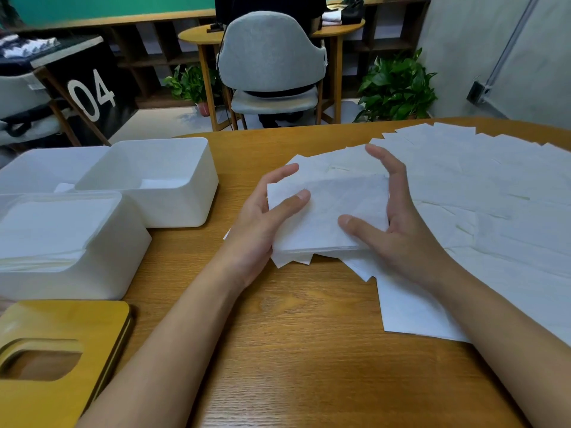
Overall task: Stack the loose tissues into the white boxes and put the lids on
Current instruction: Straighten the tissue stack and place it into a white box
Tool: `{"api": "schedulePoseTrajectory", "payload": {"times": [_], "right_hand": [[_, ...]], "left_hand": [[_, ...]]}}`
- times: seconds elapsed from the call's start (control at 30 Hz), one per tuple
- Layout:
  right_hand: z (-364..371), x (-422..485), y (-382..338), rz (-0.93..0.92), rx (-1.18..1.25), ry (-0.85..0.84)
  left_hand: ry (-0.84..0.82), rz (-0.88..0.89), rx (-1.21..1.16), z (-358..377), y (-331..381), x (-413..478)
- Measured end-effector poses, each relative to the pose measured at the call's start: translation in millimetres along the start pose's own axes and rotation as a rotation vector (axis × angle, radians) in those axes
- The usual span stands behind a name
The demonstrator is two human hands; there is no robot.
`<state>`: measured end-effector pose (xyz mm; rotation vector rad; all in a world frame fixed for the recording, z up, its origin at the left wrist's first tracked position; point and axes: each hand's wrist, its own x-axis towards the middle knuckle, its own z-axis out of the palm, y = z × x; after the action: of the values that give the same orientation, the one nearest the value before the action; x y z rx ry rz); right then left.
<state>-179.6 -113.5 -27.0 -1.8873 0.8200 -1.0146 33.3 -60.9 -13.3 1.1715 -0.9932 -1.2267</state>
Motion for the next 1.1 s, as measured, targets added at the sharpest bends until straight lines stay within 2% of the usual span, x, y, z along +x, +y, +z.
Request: {"api": "schedulePoseTrajectory", "payload": {"times": [0.13,0.3,0.37,0.47,0.53,0.6,0.7,0.77,0.83,0.97,1.1], "right_hand": [[0.5,1.7,2.4,-0.018,-0.033,0.015],[5.3,1.7,4.4,0.025,-0.167,0.002],[3.0,1.3,1.9,0.019,-0.1,-0.004],[-3.2,-1.4,-8.3,0.016,0.127,-0.057],[-7.4,-1.5,-14.0,0.014,0.149,-0.096],[-8.2,-0.8,-12.1,0.023,0.073,-0.115],[-10.8,0.5,-1.3,0.093,0.046,0.029],[-15.6,3.1,2.6,0.118,0.052,0.162],[-19.2,4.7,6.4,0.133,0.022,0.248],[-18.0,5.3,10.5,0.149,-0.024,0.261],[-17.8,6.0,12.3,0.144,-0.024,0.258]], "left_hand": [[0.024,0.179,0.214,-7.4,-1.7,-1.4],[-0.032,0.22,0.37,-3.3,-8.8,0.8],[0.03,0.234,0.36,-4.3,-8.9,1.8],[0.114,0.222,0.245,-7.6,-7.5,2.7],[0.109,0.225,0.228,-9.0,-6.0,2.0],[0.078,0.252,0.337,-8.1,-4.2,1.6],[0.058,0.284,0.346,-6.2,-4.8,0.6],[0.119,0.34,0.539,-13.8,-7.4,4.1],[0.067,0.34,0.771,-22.6,-11.0,5.6],[-0.167,0.383,1.032,-24.7,-20.0,6.7],[-0.146,0.469,1.023,-21.7,-27.3,10.1]]}}
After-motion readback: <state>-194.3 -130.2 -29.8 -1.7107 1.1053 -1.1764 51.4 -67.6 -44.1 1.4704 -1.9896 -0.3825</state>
